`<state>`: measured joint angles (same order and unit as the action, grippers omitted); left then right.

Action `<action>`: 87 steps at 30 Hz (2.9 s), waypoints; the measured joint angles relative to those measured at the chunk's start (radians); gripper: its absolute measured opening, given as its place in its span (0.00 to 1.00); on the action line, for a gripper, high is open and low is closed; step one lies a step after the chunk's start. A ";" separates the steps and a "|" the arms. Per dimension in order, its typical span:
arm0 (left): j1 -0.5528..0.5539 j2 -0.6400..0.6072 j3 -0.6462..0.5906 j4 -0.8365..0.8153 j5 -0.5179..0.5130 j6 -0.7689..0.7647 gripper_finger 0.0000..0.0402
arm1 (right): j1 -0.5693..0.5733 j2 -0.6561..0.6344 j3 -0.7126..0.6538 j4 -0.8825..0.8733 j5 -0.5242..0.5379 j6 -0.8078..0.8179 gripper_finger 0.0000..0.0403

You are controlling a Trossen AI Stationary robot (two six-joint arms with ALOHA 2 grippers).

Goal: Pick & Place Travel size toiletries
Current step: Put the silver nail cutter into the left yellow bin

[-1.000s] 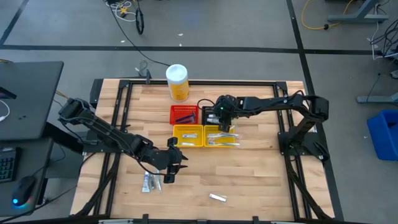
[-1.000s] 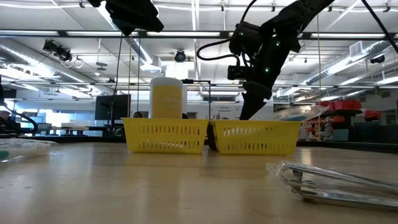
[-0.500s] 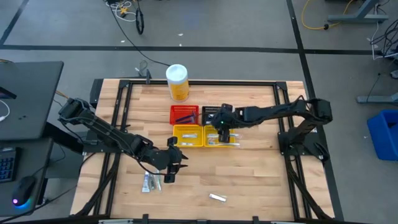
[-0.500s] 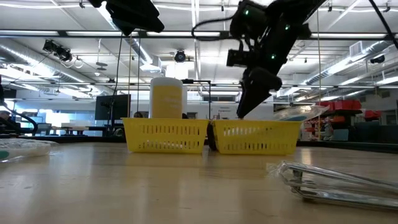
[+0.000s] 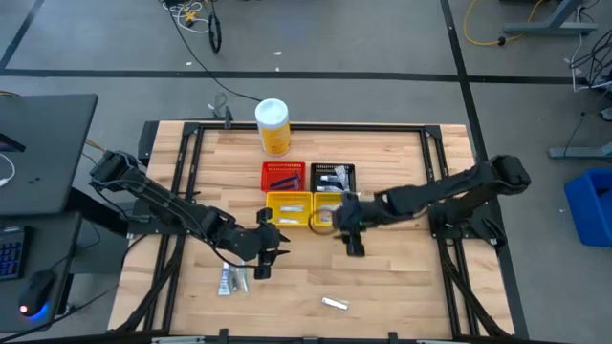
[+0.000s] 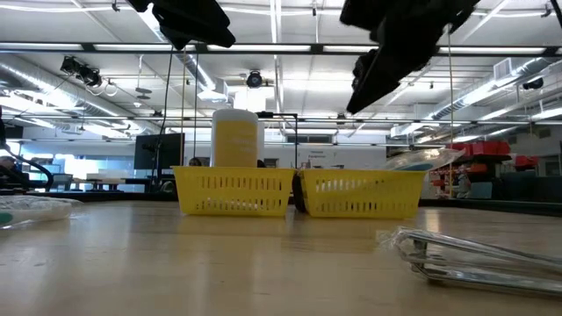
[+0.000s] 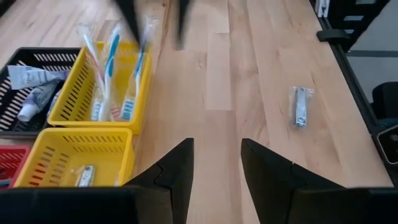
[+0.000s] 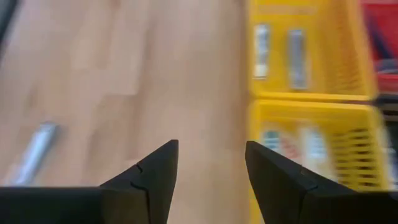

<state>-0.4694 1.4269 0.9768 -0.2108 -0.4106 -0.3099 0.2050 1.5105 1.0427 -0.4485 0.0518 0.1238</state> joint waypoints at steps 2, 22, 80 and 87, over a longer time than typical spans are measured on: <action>0.000 0.000 0.000 -0.001 -0.004 -0.013 0.36 | 0.040 0.000 0.000 0.000 -0.003 0.030 0.48; 0.000 0.000 0.001 -0.130 -0.028 -0.119 0.36 | 0.314 0.071 0.000 0.077 0.002 0.314 0.54; -0.176 0.000 0.001 -0.059 -0.155 -0.324 0.36 | 0.528 0.490 0.003 0.479 0.279 0.519 0.37; -0.175 0.000 0.001 -0.059 -0.155 -0.322 0.36 | 0.512 0.490 0.004 0.445 0.274 0.515 0.20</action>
<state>-0.6449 1.4265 0.9775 -0.2697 -0.5655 -0.6319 0.7171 2.0006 1.0470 -0.0034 0.3258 0.6393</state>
